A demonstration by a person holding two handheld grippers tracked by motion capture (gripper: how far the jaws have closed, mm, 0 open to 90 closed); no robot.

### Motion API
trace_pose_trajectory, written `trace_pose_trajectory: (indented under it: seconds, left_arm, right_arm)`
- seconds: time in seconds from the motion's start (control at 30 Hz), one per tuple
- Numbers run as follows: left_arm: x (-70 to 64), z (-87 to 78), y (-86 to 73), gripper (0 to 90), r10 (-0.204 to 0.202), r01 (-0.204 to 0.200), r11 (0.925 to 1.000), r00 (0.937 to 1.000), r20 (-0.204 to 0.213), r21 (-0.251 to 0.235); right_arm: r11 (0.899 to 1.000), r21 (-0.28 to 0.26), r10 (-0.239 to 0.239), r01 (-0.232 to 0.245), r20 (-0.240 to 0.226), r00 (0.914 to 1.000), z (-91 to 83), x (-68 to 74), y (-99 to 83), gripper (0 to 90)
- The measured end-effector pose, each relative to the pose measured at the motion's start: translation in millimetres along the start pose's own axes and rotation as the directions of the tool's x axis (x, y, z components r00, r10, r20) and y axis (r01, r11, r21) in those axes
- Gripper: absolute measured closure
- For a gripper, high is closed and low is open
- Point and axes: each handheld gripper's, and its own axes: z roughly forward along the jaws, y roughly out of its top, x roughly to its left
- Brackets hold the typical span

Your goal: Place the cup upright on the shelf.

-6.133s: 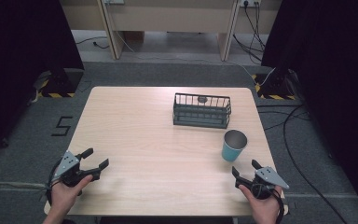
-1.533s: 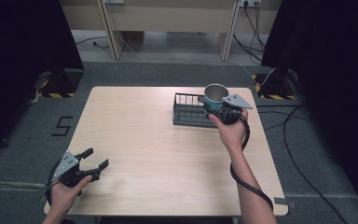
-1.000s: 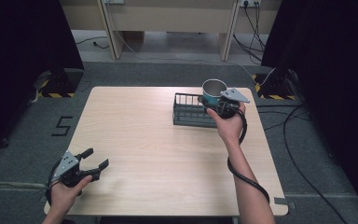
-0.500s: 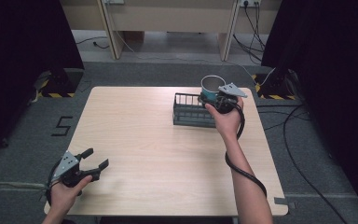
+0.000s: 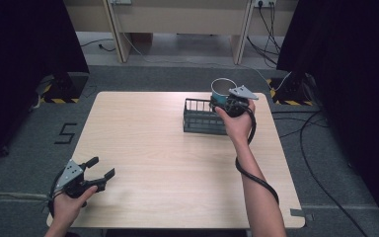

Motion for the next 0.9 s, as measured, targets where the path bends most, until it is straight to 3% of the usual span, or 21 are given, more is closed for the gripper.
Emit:
trace_pose_trajectory:
  seconds: [0.9]
  left_arm:
    - [0.2,-0.4,0.0,16.6,-0.001,0.001,1.0000,1.0000,0.002,-0.002]
  right_arm:
    - [0.995,0.088,0.050,-0.051,0.019,0.9986,29.5,-1.7,-19.6,17.9]
